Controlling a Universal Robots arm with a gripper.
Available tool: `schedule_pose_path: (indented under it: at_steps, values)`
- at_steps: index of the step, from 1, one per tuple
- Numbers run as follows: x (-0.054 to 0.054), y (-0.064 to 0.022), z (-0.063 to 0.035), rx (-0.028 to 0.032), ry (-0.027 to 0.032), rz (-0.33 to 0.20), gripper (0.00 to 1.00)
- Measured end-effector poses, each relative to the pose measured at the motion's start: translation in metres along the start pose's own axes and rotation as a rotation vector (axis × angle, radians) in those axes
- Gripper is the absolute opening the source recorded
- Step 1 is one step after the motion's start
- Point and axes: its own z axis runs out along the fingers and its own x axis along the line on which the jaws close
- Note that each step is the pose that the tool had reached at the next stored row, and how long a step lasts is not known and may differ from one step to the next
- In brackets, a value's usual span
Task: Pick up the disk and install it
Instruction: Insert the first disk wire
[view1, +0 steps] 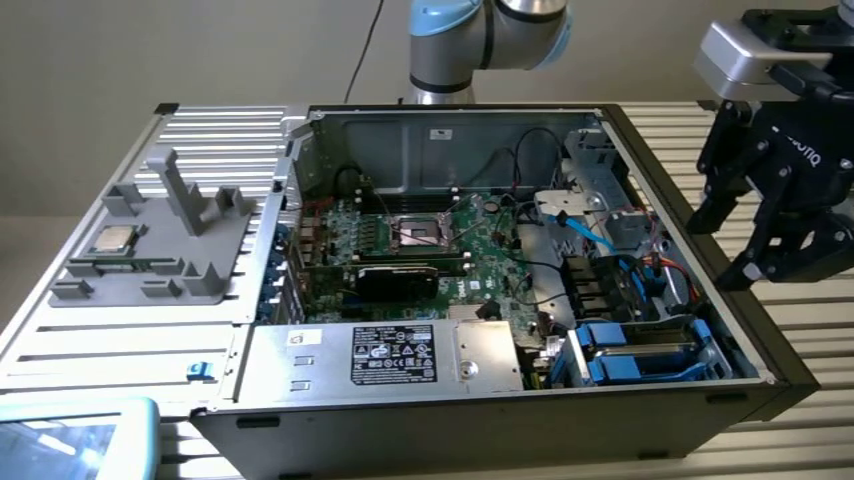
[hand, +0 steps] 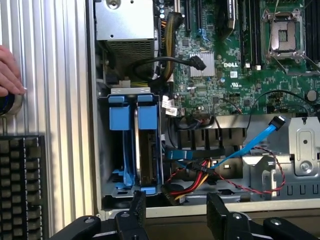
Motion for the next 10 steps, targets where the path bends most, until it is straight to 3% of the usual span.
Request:
schedule_pose_path:
  at_steps: [6,10]
  values:
    - [-0.006,0.0003,0.0012,0.0001,0.0010,0.000,0.60]
    - [-0.018,0.0008,0.0027,0.0015,0.0207,0.000,0.60]
